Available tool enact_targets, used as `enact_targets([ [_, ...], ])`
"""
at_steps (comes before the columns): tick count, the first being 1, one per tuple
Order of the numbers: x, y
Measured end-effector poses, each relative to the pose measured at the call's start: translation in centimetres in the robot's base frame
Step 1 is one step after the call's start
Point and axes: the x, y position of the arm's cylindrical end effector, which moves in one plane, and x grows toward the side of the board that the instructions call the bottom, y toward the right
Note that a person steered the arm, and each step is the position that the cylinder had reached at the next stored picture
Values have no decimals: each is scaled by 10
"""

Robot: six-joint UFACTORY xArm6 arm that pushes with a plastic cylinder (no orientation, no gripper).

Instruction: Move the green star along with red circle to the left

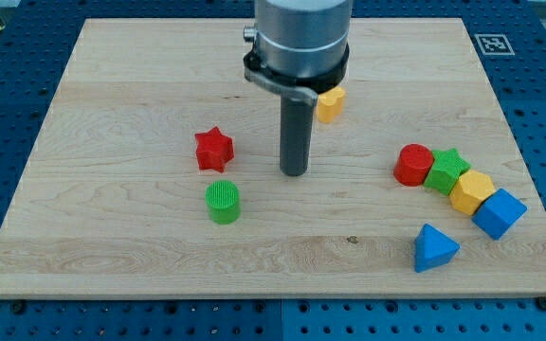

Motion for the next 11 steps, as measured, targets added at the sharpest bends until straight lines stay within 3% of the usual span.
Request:
enact_targets([
  [2, -33, 46],
  [5, -22, 206],
  [7, 32, 214],
  [11, 16, 161],
])
